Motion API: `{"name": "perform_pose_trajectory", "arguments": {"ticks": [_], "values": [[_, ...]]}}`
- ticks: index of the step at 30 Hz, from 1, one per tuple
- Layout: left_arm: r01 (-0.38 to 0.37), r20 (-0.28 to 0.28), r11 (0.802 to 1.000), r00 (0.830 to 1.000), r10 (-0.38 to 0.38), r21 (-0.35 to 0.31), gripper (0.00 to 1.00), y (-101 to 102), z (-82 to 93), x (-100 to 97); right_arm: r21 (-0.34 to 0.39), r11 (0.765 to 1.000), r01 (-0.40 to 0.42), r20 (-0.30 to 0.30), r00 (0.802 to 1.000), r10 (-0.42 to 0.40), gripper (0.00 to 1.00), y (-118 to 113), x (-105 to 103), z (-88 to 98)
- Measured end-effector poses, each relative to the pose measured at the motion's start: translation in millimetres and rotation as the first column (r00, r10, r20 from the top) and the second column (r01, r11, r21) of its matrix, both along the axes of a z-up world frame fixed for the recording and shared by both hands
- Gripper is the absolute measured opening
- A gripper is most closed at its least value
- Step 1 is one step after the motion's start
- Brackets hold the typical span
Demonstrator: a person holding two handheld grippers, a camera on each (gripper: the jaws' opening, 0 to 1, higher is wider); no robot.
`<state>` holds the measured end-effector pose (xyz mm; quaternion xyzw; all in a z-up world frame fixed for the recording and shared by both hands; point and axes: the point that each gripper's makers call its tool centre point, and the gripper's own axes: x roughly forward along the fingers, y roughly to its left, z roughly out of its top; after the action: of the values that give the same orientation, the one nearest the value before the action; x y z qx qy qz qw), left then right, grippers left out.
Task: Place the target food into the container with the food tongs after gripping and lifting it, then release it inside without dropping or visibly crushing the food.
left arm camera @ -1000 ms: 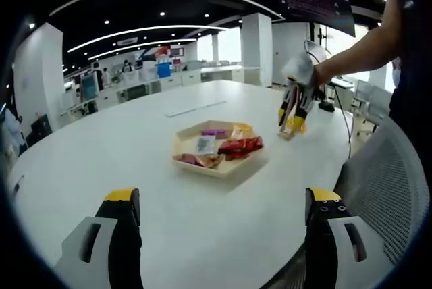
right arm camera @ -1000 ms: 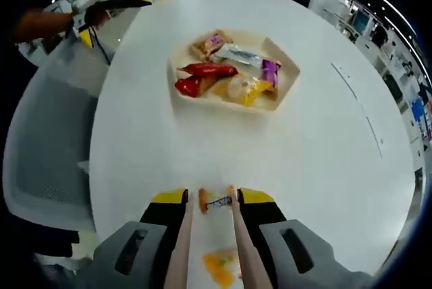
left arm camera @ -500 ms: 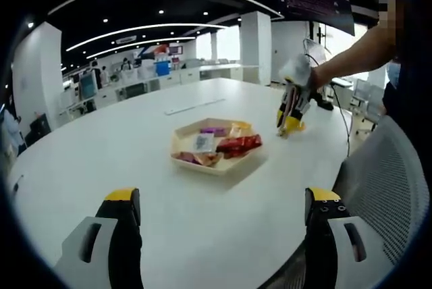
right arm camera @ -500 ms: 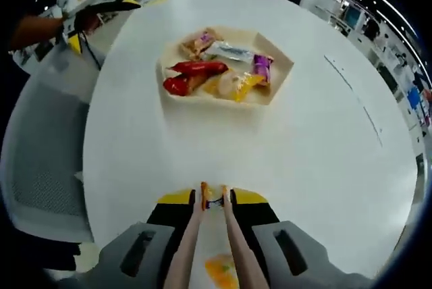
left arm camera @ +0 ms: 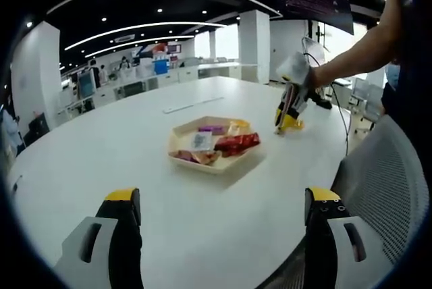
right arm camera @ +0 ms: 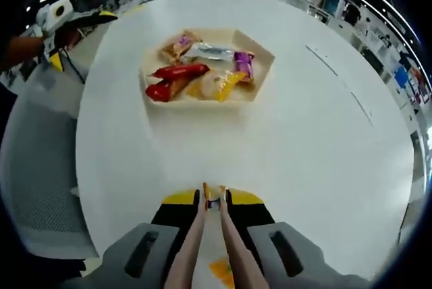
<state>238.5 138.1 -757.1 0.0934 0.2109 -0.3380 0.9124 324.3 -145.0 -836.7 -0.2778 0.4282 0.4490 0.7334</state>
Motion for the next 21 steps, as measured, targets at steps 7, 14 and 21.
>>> {"name": "perform_pose_trajectory", "arguments": {"ticks": [7,14,21], "values": [[0.001,0.0,1.0,1.0,-0.001,0.002,0.98,0.1,-0.4,-0.1,0.002,1.0,0.002,-0.009,1.0,-0.002,0.16,-0.1,0.4,-0.3],[0.003,-0.002,1.0,1.0,-0.003,0.002,0.98,0.1,-1.3,-0.1,-0.013,1.0,0.002,-0.001,1.0,-0.002,0.17,-0.2,0.2,-0.9],[-0.004,0.006,1.0,1.0,0.004,0.002,0.99,1.6,0.0,1.3,-0.031,0.999,-0.007,0.012,1.0,0.007,0.17,1.0,-0.3,-0.2]]}}
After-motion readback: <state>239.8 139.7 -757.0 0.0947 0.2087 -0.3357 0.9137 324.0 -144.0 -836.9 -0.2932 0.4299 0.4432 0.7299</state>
